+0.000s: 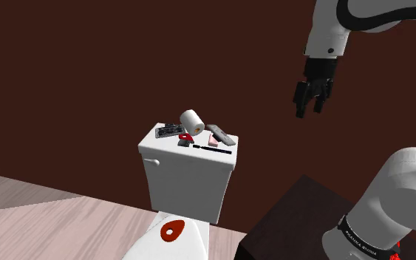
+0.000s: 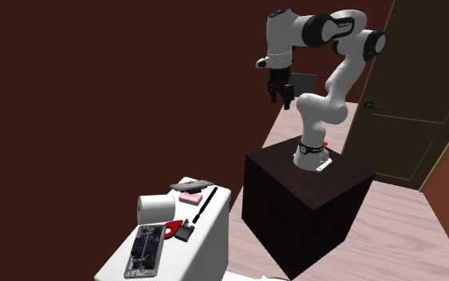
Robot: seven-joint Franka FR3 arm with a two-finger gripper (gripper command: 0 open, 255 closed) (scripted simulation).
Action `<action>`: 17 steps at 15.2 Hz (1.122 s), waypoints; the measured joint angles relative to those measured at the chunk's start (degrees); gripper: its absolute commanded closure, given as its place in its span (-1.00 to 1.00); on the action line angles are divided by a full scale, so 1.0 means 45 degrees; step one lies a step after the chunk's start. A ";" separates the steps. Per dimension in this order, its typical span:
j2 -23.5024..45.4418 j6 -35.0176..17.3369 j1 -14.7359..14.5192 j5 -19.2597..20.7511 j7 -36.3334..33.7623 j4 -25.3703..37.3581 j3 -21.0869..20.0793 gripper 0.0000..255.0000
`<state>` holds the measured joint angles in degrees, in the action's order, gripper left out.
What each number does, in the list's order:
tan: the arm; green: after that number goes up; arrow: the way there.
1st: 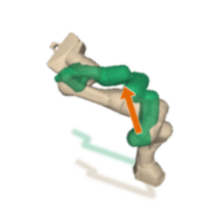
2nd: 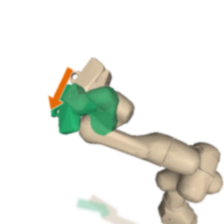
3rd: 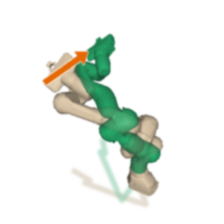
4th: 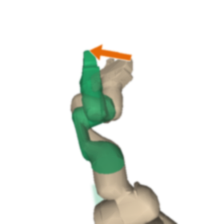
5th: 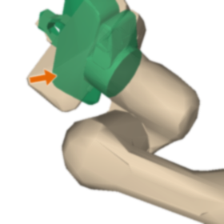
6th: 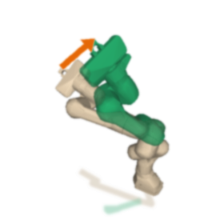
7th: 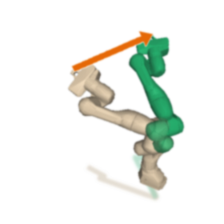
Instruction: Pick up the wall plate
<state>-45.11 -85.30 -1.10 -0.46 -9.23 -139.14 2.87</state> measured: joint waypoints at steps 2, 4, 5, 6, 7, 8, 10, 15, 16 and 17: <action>0.0148 -0.0222 -0.0021 0.0060 -0.0053 -0.0050 -0.0104 -1.00; 0.0555 -0.0955 -0.0059 0.0309 -0.0208 -0.0270 -0.0410 -1.00; 0.0930 -0.1490 -0.0061 0.0485 -0.0282 -0.0383 -0.0558 -1.00; 0.1290 -0.1904 -0.0104 0.0607 -0.0463 -0.0368 -0.0799 -1.00; 0.1692 -0.2392 -0.0103 0.0794 -0.0593 -0.0403 -0.0979 -1.00; 0.1939 -0.2817 -0.0100 0.0994 -0.0735 -0.0519 -0.1160 -1.00; 0.2651 -0.3836 -0.0075 0.1429 -0.1095 -0.0746 -0.1537 -1.00; 0.5097 -0.5959 0.0213 0.2935 -0.2238 -0.0334 -0.2424 -1.00; 0.5601 -0.6306 0.0271 0.3303 -0.2557 -0.0194 -0.2619 -1.00; 0.6119 -0.6612 0.0353 0.3710 -0.2863 -0.0007 -0.2779 -1.00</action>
<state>-17.57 -115.06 0.49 16.23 -22.11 -139.17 -9.63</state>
